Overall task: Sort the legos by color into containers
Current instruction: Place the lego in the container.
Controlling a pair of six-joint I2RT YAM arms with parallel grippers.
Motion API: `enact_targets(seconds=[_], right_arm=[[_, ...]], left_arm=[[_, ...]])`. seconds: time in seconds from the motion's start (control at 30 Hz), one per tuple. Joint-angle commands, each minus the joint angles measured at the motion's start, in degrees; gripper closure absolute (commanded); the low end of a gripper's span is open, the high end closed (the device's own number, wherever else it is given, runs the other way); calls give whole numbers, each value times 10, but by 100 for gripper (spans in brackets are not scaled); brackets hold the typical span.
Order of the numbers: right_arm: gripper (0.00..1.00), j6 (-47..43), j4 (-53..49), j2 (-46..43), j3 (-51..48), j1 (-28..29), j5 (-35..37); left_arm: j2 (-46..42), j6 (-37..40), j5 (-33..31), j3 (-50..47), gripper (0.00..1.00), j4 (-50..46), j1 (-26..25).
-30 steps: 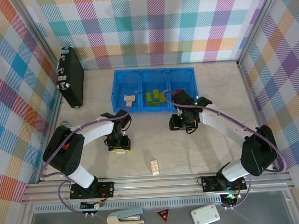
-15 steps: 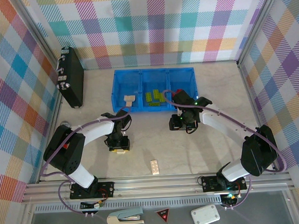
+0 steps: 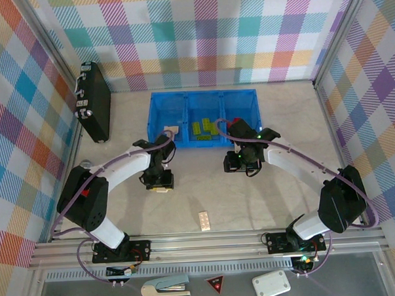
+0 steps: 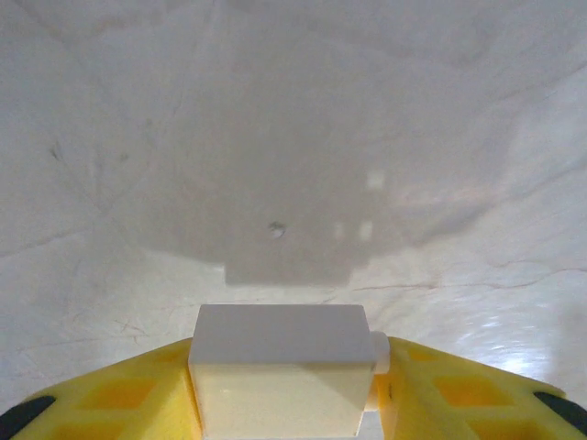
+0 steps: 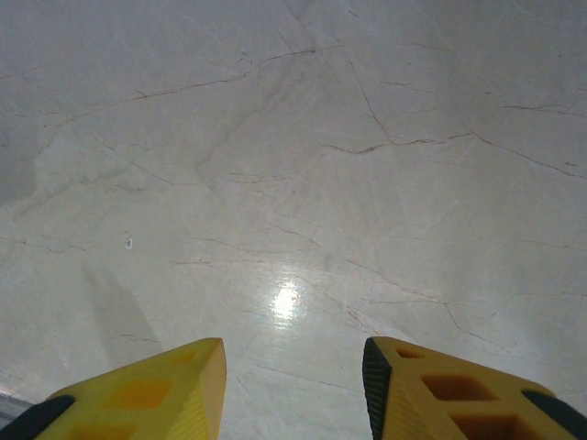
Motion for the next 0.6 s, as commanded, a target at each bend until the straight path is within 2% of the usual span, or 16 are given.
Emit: enact_targets(seconds=[0.0, 0.57], right_arm=[[55, 0, -16, -22, 13, 5, 12], [54, 7, -26, -42, 5, 4, 32]], left_arm=[[8, 20, -20, 60, 51, -45, -3], [176, 104, -41, 380, 51, -104, 80]])
